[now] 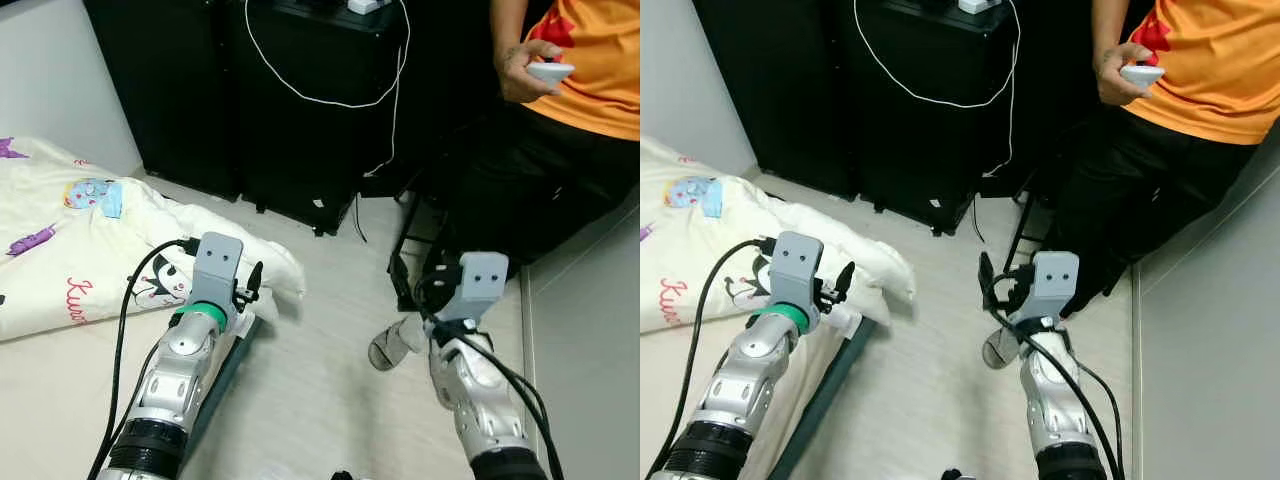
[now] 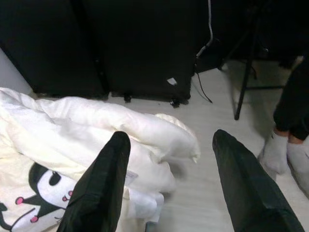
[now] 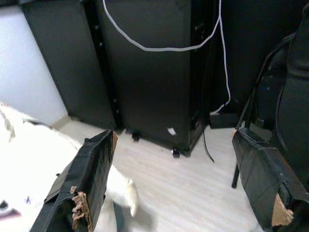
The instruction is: Clean up the room
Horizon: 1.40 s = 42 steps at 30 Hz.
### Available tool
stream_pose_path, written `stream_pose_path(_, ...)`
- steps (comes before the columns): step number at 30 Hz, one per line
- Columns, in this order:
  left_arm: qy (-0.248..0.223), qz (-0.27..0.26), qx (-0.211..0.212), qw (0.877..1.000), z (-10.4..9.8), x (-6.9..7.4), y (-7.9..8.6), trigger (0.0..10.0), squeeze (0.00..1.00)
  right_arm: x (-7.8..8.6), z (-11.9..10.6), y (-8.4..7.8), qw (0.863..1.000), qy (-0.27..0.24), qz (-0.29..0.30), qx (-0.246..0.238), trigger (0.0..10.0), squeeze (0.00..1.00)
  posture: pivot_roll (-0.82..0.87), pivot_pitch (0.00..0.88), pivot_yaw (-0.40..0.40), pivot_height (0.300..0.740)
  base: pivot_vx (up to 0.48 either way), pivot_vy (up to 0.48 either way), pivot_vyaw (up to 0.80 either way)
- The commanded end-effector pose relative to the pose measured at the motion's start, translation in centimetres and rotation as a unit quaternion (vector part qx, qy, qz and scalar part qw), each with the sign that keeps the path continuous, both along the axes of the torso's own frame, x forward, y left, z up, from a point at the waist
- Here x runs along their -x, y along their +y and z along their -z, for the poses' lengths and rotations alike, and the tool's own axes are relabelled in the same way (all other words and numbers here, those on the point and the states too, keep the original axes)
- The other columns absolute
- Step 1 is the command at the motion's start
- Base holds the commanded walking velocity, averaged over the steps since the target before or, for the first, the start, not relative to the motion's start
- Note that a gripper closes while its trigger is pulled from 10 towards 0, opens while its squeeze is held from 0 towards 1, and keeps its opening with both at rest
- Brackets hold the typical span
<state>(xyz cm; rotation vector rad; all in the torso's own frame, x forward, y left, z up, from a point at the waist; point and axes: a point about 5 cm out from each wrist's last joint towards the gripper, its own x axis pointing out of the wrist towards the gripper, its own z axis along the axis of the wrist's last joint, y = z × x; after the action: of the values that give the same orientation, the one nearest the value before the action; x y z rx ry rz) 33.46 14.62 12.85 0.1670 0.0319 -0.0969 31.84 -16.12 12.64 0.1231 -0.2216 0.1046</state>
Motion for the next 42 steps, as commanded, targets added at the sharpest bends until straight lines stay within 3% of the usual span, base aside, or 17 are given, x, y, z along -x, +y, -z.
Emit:
stream_pose_path(1, 0.000, 0.000, -0.004, 1.000, 0.2, -0.1, -0.3, 10.0, 0.00, 0.1, 0.3, -0.4, 1.000, 0.005, 0.010, -0.012, 10.0, 0.00, 0.06, 0.121, 0.002, 0.740, 0.000, 0.000, 0.00)
stream_pose_path(22, 0.003, 0.010, -0.006, 1.000, 0.2, -0.2, -1.4, 10.0, 0.00, 0.2, 1.1, -0.7, 0.999, 0.026, 0.016, -0.040, 10.0, 0.00, 0.04, 0.136, -0.027, 0.740, 0.000, 0.000, 0.00)
stream_pose_path(42, 0.000, -0.003, -0.012, 1.000, 0.5, 0.2, -1.0, 10.0, 0.00, 1.0, 2.0, 0.1, 0.998, 0.039, 0.007, -0.042, 10.0, 0.00, 0.05, 0.152, -0.023, 0.740, 0.042, 0.000, 0.00)
